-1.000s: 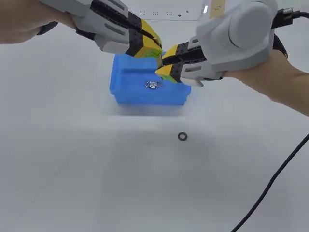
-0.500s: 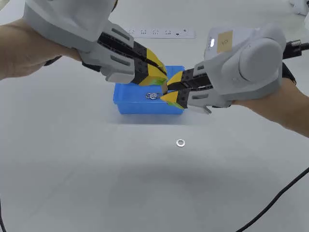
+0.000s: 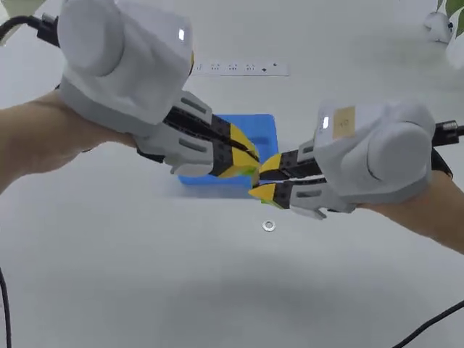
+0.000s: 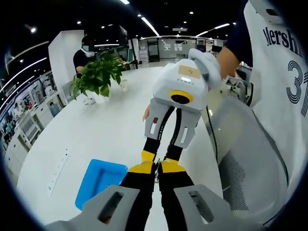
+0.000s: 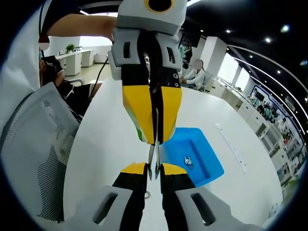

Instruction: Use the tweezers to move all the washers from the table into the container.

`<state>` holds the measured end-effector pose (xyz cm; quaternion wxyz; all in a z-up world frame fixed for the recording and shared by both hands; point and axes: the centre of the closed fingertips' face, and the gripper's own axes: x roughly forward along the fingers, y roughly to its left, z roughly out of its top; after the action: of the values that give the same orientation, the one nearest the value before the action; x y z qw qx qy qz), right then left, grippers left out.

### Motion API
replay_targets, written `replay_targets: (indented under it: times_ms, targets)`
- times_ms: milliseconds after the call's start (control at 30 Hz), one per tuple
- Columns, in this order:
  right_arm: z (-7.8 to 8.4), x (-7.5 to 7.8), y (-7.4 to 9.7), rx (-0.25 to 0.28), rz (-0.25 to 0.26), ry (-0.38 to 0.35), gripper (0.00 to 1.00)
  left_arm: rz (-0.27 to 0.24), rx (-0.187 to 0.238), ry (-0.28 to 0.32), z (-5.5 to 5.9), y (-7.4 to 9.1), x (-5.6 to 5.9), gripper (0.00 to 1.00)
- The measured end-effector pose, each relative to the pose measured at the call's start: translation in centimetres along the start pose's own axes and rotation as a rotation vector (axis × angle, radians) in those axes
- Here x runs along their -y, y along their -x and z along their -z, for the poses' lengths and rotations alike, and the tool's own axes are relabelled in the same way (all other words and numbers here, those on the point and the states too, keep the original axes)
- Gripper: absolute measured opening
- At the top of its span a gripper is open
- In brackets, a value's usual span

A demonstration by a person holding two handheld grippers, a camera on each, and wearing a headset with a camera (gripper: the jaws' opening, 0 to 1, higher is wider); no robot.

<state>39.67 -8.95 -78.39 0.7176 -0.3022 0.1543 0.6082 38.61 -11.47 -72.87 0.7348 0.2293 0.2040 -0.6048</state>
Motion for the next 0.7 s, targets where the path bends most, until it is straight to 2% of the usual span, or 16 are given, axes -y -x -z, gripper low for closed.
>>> replay_targets:
  times_ms: [100, 333, 700]
  targets:
    - [0.5, -0.5, 0.0, -0.005, -0.01, -0.002, 0.11, 0.006, 0.005, 0.018, 0.1, -0.4, 0.7, 0.07]
    - [2.1, -2.1, -0.2, -0.022, -0.028, -0.038, 0.11, 0.033, 0.007, 0.058, 1.1, -1.7, 1.8, 0.07]
    - [4.2, -1.7, -0.8, -0.039, -0.03, -0.089, 0.11, 0.052, 0.003, 0.089, 2.3, -3.5, 0.9, 0.07]
